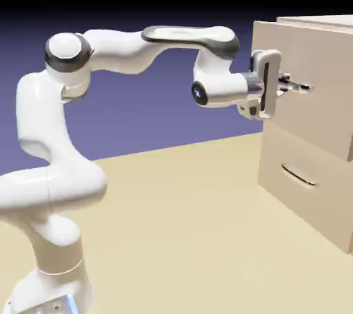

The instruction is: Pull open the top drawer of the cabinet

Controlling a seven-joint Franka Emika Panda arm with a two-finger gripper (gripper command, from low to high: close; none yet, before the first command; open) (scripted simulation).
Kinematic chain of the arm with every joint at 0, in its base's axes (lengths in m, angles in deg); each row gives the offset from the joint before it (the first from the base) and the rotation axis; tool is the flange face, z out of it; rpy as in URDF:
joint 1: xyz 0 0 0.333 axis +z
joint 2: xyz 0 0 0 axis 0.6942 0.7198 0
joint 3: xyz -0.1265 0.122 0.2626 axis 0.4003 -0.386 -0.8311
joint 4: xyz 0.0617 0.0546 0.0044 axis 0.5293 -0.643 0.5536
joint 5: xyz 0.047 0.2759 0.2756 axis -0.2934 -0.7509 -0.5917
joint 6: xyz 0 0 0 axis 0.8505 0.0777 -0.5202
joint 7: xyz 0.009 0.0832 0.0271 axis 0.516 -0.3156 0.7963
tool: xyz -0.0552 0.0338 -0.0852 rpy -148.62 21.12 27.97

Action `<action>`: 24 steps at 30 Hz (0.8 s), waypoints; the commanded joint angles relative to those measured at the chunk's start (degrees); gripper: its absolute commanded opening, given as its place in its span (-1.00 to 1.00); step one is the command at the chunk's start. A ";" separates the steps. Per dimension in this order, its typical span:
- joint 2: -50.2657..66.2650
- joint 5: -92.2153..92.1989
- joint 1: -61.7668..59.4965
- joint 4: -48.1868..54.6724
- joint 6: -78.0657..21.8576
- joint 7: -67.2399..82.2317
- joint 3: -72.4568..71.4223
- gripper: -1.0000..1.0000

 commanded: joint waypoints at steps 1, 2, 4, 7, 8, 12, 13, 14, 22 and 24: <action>-0.14 0.00 2.08 -1.71 -0.21 0.09 1.54 -1.00; -0.31 0.00 4.16 -3.39 -0.41 0.19 3.09 -1.00; -0.55 0.00 8.31 -6.63 -0.70 0.60 6.13 -1.00; -1.10 0.00 14.54 -11.27 -0.86 1.34 10.67 -1.00; -1.33 0.00 16.61 -12.76 -0.85 1.61 12.18 -1.00; -2.54 0.00 24.92 -18.49 -0.42 2.81 18.17 -1.00; -2.93 0.00 26.99 -19.86 -0.22 3.14 19.66 -1.00; -3.35 0.00 29.07 -21.21 0.02 3.47 21.14 -1.00; -8.55 0.23 45.45 -31.40 3.48 5.87 32.46 -1.00; -8.55 0.23 45.45 -31.40 3.48 5.87 32.47 1.00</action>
